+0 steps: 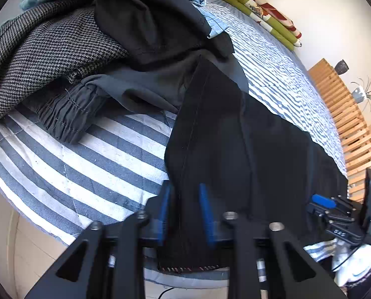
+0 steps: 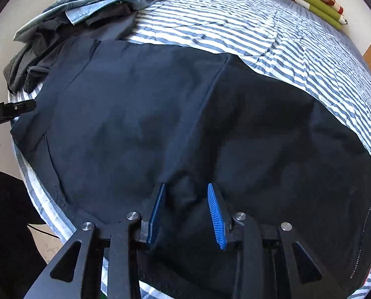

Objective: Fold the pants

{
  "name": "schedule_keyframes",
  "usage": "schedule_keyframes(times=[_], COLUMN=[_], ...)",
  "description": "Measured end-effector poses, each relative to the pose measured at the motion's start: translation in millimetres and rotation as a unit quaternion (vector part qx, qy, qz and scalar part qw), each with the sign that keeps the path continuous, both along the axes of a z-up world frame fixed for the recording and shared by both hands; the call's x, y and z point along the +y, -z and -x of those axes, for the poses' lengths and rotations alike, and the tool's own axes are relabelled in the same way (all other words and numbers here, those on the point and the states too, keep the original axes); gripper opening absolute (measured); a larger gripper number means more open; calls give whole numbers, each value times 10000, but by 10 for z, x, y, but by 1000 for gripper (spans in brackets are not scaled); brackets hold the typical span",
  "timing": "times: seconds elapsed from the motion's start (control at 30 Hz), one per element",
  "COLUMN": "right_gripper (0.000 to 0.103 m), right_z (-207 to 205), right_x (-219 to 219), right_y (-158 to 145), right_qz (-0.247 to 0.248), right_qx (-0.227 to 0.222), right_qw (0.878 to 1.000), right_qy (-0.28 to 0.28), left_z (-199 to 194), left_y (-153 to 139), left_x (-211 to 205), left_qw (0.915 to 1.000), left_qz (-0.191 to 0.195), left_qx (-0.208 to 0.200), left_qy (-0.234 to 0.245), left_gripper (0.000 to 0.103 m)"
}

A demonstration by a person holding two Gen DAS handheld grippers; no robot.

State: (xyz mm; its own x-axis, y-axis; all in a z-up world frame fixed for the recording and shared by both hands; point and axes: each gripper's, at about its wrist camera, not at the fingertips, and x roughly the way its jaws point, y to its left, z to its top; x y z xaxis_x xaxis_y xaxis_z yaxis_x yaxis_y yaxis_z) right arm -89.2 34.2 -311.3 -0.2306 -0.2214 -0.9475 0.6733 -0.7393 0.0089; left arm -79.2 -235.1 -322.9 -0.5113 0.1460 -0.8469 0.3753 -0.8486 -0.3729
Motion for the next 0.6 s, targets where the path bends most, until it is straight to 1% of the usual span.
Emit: schedule_keyframes(times=[0.03,0.1,0.13,0.2,0.27,0.33,0.4,0.47,0.53,0.6], right_gripper=[34,34,35,38,45,46,49,56,57,59], right_z=[13,37,54,92,124,150,150,117,55,25], right_x=[-34,-109,-172,-355,-638,-984,-1380,-1749,-2037,-2261], right_y=[-20,-111,-189,-338,-467,-555,-636,-690,-722,-686], right_qz=[-72,31,167,479,792,963,1061,1132,1050,871], right_qx=[-57,-194,-257,-415,-613,-851,-990,-1132,-1206,-1255], right_qw=[10000,9998,9995,9979,9947,9910,9881,9848,9840,9848], right_qy=[-19,-58,-78,-119,-232,-367,-513,-679,-785,-833], left_z=[-13,-84,-129,-203,-244,-247,-243,-234,-212,-187], left_y=[-5,-34,-42,-68,-104,-158,-188,-205,-246,-258], left_x=[2,-19,-35,-40,-8,53,131,211,245,337], left_qw=[10000,9993,9987,9970,9960,9953,9949,9949,9947,9944], left_qz=[-2,-151,-246,-397,-420,-364,-289,-182,-93,33], left_qx=[66,265,361,571,717,846,943,985,1021,1049], left_qy=[-35,-206,-272,-337,-334,-292,-222,-143,-37,95], left_gripper=[17,5,4,3,3,3,3,3,3,3])
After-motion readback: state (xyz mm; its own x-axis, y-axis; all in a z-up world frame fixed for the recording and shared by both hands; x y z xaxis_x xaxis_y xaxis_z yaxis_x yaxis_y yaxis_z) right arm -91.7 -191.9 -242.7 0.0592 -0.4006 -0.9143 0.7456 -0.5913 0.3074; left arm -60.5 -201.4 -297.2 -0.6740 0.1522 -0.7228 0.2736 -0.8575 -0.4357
